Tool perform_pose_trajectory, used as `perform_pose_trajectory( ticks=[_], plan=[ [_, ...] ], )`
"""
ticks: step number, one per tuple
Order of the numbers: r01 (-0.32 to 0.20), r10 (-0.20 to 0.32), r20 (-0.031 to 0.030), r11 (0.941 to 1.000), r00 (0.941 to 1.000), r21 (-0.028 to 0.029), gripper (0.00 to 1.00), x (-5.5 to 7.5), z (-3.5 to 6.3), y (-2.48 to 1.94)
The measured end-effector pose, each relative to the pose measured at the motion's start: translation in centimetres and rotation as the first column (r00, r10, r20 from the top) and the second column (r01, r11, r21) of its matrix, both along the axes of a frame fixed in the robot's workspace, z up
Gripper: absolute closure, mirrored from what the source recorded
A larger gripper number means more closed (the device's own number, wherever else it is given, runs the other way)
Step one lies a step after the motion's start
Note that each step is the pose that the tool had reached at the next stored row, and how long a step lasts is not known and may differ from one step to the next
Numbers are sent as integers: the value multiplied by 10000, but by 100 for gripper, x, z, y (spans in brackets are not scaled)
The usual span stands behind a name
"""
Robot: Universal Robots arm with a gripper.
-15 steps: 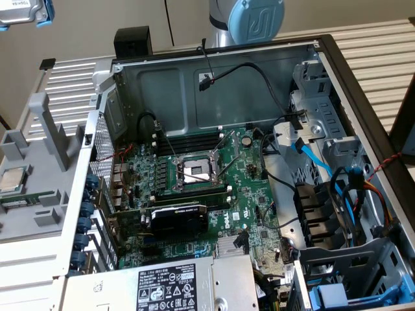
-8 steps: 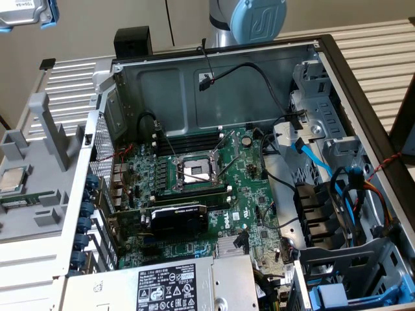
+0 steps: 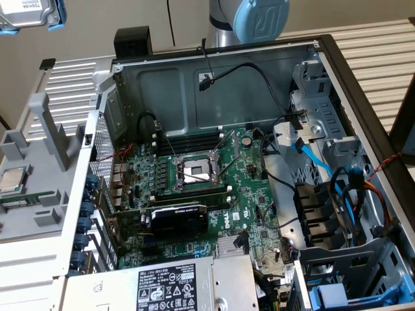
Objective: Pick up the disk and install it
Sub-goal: 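Pick up the disk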
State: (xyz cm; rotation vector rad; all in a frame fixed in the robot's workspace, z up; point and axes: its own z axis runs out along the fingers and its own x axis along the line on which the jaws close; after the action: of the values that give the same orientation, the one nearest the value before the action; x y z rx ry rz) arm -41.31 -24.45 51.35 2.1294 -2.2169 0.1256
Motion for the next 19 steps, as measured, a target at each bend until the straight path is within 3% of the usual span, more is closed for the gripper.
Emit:
perform_pose_trajectory(
  ticks=[6, 19],
  plan=[
    [0, 0, 1, 10000, 10000, 5, 63, 169, 23, -93],
    [0, 0, 2, 10000, 10000, 22, 63, 612, 52, -242]
  ],
)
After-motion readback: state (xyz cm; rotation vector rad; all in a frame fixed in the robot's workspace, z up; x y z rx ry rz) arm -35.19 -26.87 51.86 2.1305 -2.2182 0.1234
